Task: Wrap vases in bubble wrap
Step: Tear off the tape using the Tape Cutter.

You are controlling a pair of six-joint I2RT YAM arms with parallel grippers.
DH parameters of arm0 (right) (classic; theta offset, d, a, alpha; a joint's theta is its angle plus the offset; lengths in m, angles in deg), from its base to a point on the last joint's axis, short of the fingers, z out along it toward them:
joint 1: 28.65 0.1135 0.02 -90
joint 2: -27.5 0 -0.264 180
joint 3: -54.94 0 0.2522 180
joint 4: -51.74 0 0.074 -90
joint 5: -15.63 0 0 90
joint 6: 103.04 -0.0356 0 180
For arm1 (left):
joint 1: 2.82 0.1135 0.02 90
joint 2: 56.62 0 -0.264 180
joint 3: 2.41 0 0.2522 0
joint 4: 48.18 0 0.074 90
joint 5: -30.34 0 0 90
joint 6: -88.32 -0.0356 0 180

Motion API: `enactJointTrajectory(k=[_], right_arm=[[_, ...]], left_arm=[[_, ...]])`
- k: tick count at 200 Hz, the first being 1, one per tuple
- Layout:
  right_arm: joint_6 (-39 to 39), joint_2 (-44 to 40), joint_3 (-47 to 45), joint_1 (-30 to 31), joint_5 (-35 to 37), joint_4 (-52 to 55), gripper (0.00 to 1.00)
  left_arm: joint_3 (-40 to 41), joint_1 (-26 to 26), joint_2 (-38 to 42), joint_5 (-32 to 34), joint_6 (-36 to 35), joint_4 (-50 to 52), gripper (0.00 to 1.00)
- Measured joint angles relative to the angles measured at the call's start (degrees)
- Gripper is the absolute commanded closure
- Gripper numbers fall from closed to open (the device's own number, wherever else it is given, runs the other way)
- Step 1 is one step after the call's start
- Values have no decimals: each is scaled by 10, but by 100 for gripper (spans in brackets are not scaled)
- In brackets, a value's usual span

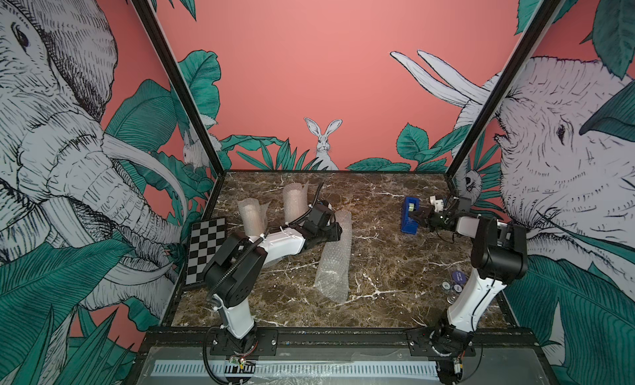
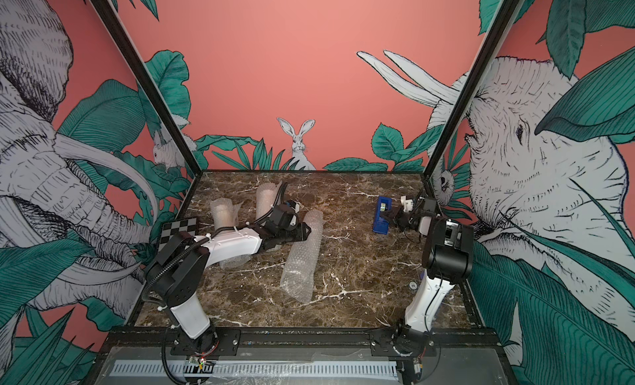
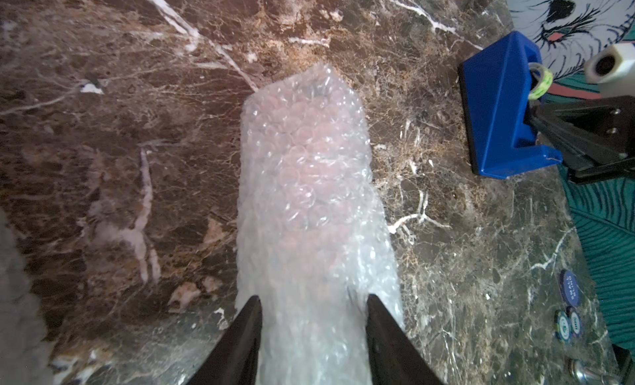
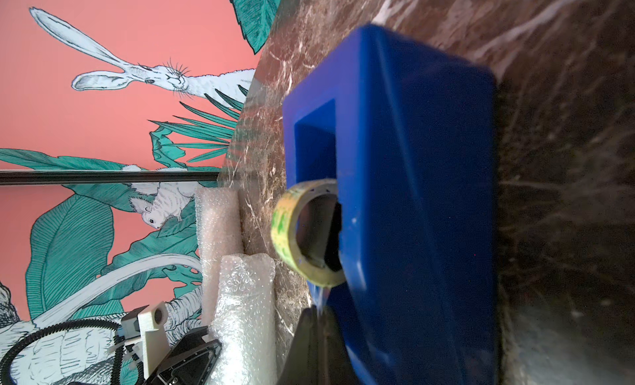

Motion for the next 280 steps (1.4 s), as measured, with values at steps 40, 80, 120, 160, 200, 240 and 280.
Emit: enactJointTrajectory(k=[40, 80, 120, 160, 200, 240, 280], right_arm=[[-106, -17, -53, -1, -21, -126, 99], [-215, -34, -98, -1, -25, -268, 100], [-187, -118, -128, -1, -3, -215, 100], [-88, -202, -150, -1, 49, -81, 100], [-48, -239, -198, -1, 71, -25, 100], [-12, -249, -229, 0, 98, 1, 100], [-2, -214, -237, 10, 129, -10, 100]], left_arm=[[-2, 0, -2, 3, 1, 1, 50], [-6, 0, -5, 7, 5, 3, 50], [-7, 0, -7, 8, 6, 2, 50], [-7, 0, -7, 8, 7, 1, 50], [-7, 0, -8, 8, 7, 0, 50], [-7, 0, -8, 8, 7, 0, 50], [-9, 0, -9, 8, 7, 0, 50]])
